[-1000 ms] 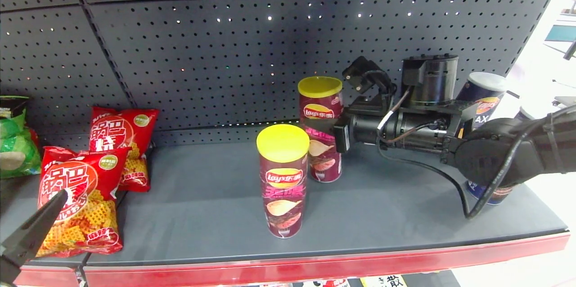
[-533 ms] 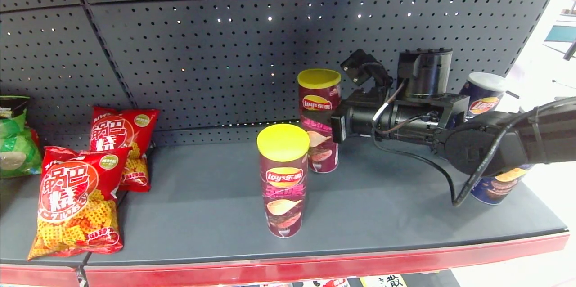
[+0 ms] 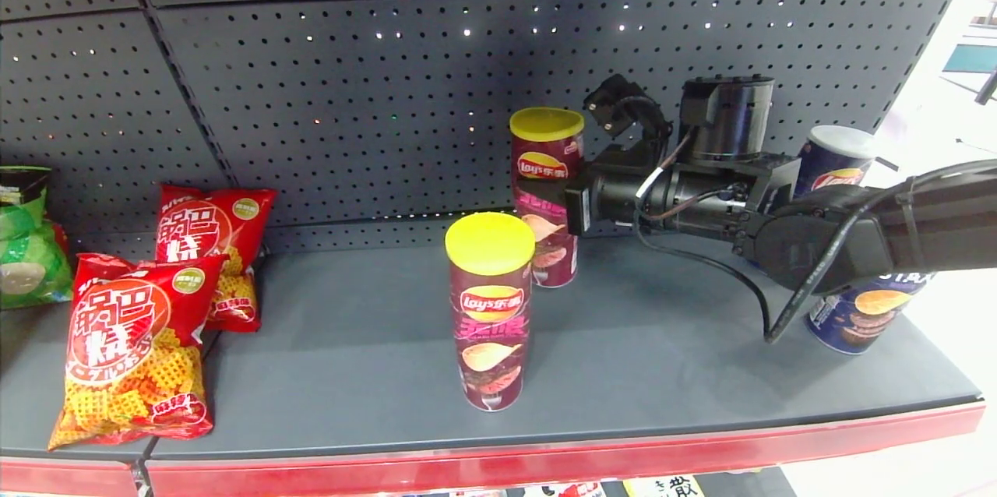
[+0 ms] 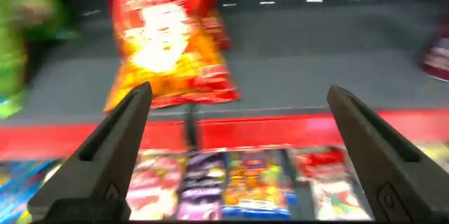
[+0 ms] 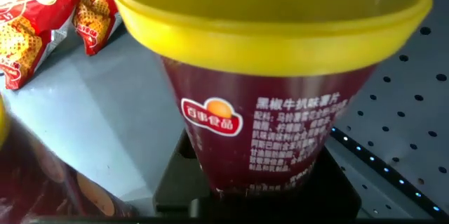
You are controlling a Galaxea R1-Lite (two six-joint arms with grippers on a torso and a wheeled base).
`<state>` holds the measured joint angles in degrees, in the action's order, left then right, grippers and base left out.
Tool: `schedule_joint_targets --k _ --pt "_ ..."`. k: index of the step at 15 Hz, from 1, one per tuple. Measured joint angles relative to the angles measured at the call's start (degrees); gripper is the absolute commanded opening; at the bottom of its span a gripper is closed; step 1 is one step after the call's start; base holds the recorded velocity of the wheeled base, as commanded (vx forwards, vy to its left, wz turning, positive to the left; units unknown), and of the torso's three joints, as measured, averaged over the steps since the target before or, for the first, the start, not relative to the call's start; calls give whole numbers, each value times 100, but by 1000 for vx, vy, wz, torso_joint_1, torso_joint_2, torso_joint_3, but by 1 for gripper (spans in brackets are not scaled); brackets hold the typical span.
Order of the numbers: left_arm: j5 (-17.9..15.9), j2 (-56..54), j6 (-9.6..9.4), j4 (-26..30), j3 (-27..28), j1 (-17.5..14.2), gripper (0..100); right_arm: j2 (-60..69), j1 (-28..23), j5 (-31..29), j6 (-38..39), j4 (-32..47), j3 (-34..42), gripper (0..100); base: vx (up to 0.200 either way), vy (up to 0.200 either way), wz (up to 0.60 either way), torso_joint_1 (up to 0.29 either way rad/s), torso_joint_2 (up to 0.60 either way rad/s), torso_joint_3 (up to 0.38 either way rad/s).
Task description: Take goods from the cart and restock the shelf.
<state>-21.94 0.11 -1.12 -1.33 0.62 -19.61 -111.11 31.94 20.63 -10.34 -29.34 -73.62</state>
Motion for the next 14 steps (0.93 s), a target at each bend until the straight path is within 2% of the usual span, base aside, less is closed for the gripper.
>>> schedule_joint_targets --k 2,3,6,8,11,12,14 --pt "-672 -16 15 2 4 165 100 5 -11 -5 0 0 0 0 0 0 0 0 0 0" --pt "-775 -21 15 7 11 189 100 6 -9 -5 0 1 6 0 0 0 0 0 0 0" --pt "-784 154 22 2 138 212 100 11 -5 -29 -2 0 6 0 0 0 0 0 0 0" --pt "-928 510 99 -33 444 333 100 17 -13 -60 16 0 6 0 0 0 0 0 0 0" --pt "-1019 696 158 2 588 1085 100 55 -22 -87 84 0 5 0 0 0 0 0 0 0" --pt "-1000 678 172 7 557 1253 100 68 -38 -90 87 0 0 0 0 0 0 0 0 0" --pt "-1002 611 144 -72 260 1380 100 88 -50 -100 84 0 6 0 0 0 0 0 0 0"
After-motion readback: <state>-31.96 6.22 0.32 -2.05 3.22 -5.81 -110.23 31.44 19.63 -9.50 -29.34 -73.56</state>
